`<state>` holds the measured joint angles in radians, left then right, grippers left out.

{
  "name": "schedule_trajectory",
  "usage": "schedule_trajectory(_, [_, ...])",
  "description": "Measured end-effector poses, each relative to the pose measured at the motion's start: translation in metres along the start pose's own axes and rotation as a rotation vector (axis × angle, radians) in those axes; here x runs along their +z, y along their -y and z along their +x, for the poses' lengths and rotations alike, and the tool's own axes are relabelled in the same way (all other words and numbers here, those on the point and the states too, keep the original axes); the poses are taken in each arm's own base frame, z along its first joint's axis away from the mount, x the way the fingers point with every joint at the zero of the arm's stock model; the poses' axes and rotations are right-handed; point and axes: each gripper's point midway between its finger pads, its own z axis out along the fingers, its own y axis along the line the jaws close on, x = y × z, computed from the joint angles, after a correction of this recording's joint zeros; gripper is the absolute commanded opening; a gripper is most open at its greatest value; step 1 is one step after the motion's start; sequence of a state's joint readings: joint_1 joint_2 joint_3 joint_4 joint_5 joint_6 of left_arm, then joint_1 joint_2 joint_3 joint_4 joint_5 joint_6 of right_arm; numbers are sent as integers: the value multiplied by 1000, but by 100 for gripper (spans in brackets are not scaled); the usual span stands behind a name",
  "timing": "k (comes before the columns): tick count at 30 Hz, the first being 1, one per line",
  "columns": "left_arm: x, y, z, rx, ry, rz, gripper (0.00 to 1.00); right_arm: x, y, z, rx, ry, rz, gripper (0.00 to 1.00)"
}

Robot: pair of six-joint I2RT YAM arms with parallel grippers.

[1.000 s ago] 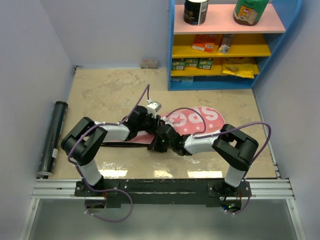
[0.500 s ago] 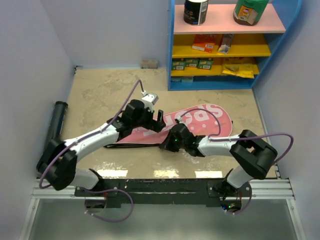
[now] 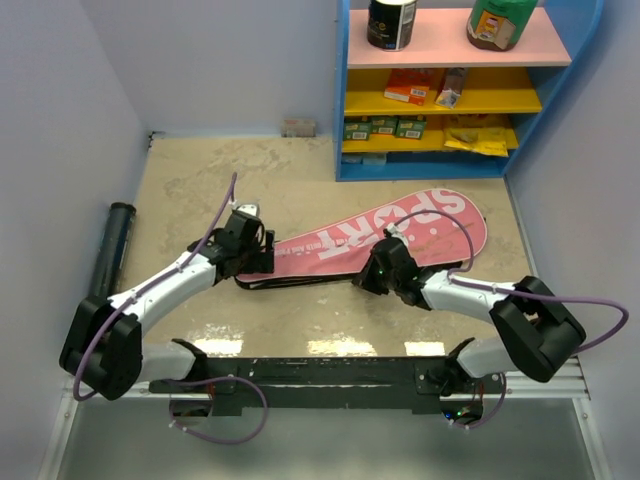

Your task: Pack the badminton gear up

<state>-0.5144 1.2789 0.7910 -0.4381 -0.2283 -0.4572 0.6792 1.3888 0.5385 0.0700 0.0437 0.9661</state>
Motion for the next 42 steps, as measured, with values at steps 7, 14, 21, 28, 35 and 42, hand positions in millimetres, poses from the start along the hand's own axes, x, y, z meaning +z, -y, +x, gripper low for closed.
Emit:
schedule_trajectory(7, [11, -42, 35, -64, -89, -119, 100, -4, 3, 1, -33, -2, 1, 0])
schedule_trajectory(14, [20, -46, 34, -106, -91, -118, 94, -4, 3, 1, -49, -5, 0, 0])
schedule_trajectory(21, [38, -24, 29, -152, -66, 0, 53, -4, 11, 6, -60, -18, 19, 0])
schedule_trajectory(28, [41, -10, 21, -181, 2, 101, 35, -6, 14, 8, -71, -26, 27, 0])
schedule_trajectory(35, [35, 1, 31, -216, 15, 185, 36, 3, -3, 30, -119, -77, 21, 0])
schedule_trajectory(42, [20, 12, 52, -240, 13, 249, 37, 27, -77, 82, -187, -171, -78, 0])
